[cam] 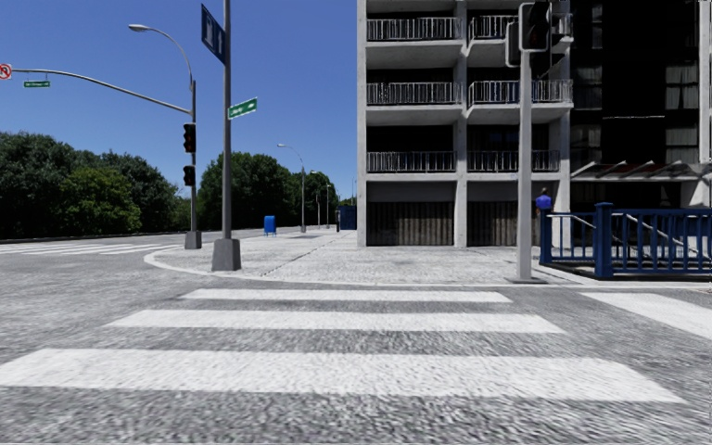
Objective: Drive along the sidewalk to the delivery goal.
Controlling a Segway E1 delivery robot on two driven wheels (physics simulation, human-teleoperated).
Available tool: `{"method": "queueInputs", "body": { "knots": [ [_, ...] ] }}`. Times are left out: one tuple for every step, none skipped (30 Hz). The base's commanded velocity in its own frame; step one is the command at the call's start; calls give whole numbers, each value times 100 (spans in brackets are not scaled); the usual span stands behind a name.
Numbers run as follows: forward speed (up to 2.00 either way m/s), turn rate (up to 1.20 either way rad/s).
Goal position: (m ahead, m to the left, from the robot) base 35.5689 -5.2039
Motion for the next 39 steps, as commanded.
{"method": "queueInputs", "body": {
  "knots": [
    [200,0],
    [200,0],
    [200,0],
    [200,0],
    [200,0],
    [200,0],
    [200,0],
    [200,0],
    [200,0],
    [200,0],
    [200,0],
    [200,0],
    [200,0],
    [200,0],
    [200,0],
    [200,0],
    [200,0],
    [200,0],
    [200,0],
    [200,0],
    [200,0],
    [200,0],
    [200,0],
    [200,0],
    [200,0],
    [200,0],
    [200,0],
    [200,0],
    [200,0],
    [200,0],
    [200,0],
    [200,0],
    [200,0],
    [200,0],
    [200,0],
    [200,0],
    [200,0],
    [200,0],
    [200,0]
  ]
}}
